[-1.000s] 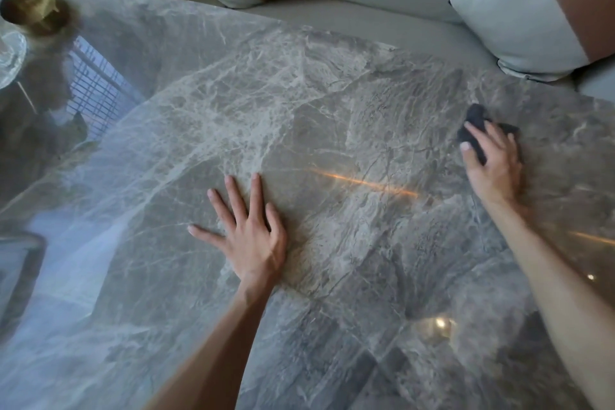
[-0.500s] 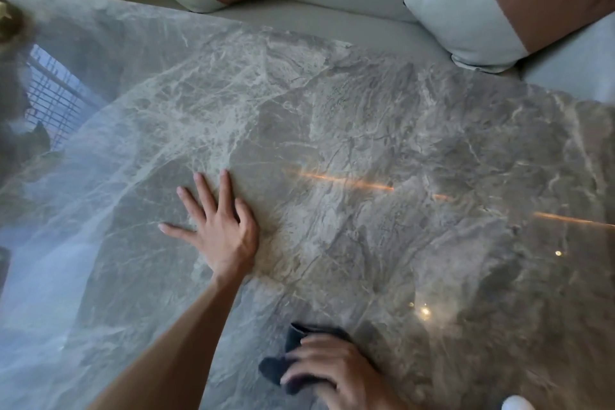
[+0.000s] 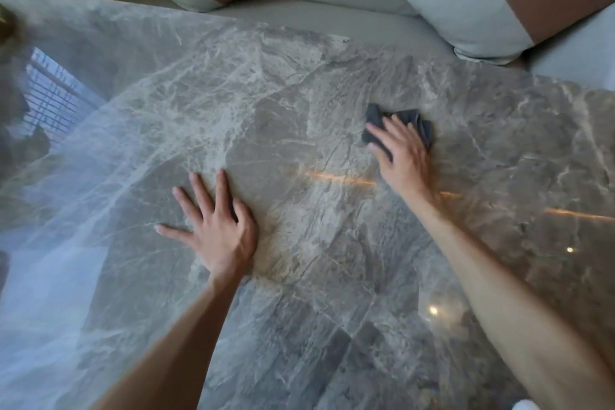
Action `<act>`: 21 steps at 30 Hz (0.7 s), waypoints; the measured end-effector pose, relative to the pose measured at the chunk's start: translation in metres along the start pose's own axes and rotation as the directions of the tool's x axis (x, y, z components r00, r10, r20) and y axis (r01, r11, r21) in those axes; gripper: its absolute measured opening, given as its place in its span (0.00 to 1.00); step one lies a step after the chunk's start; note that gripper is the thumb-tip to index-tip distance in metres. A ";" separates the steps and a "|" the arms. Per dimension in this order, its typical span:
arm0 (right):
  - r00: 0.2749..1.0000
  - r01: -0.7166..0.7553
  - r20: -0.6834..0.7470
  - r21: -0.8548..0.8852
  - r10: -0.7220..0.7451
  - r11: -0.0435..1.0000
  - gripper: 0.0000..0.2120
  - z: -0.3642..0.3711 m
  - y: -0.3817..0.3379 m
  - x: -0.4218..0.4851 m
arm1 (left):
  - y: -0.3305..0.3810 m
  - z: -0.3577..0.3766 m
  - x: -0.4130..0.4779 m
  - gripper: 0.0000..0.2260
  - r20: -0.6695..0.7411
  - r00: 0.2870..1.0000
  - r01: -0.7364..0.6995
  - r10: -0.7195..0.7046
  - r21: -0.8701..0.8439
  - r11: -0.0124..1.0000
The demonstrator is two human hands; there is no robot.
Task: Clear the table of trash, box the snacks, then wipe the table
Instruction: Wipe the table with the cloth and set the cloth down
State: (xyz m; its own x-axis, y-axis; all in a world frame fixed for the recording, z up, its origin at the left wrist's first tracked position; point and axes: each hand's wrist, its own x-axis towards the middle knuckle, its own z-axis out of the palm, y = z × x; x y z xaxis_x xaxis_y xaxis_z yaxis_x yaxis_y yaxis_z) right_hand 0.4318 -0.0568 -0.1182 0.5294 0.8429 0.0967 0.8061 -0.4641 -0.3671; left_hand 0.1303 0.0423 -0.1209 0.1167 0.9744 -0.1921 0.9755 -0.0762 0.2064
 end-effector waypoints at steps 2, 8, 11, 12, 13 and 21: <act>0.986 0.161 0.030 0.094 -0.164 0.983 0.17 0.005 -0.031 -0.049 | 0.001 -0.001 -0.001 0.26 0.006 1.000 0.001 -0.001 -0.007 1.000; 0.816 0.372 0.245 0.472 -0.524 0.799 0.15 0.015 -0.128 -0.234 | 0.002 -0.003 -0.003 0.26 -0.008 1.000 0.004 -0.004 -0.030 1.000; 0.786 0.354 0.231 0.592 -0.574 0.724 0.11 0.016 -0.151 -0.279 | 0.001 -0.003 -0.002 0.25 -0.004 1.000 -0.009 0.009 -0.028 1.000; 0.790 0.293 0.269 0.624 -0.551 0.725 0.10 0.015 -0.155 -0.284 | 0.001 -0.003 -0.001 0.25 -0.002 1.000 -0.011 0.011 -0.027 1.000; 0.784 0.213 0.329 0.653 -0.526 0.727 0.11 0.012 -0.157 -0.284 | 0.000 -0.003 -0.001 0.25 0.000 1.000 -0.014 0.014 -0.023 1.000; 0.485 -0.874 0.867 0.477 -0.111 -0.093 0.22 -0.038 -0.135 -0.198 | -0.014 -0.032 0.014 0.21 0.189 0.982 0.086 0.009 -0.488 0.869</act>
State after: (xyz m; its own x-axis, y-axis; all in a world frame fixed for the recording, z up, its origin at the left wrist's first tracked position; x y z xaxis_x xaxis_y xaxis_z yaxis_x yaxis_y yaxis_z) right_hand 0.2284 -0.1713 -0.0522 -0.0623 0.6969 -0.7144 -0.6637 -0.5635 -0.4919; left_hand 0.1125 0.0633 -0.0959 0.1588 0.9161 -0.3681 0.7664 0.1207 0.6310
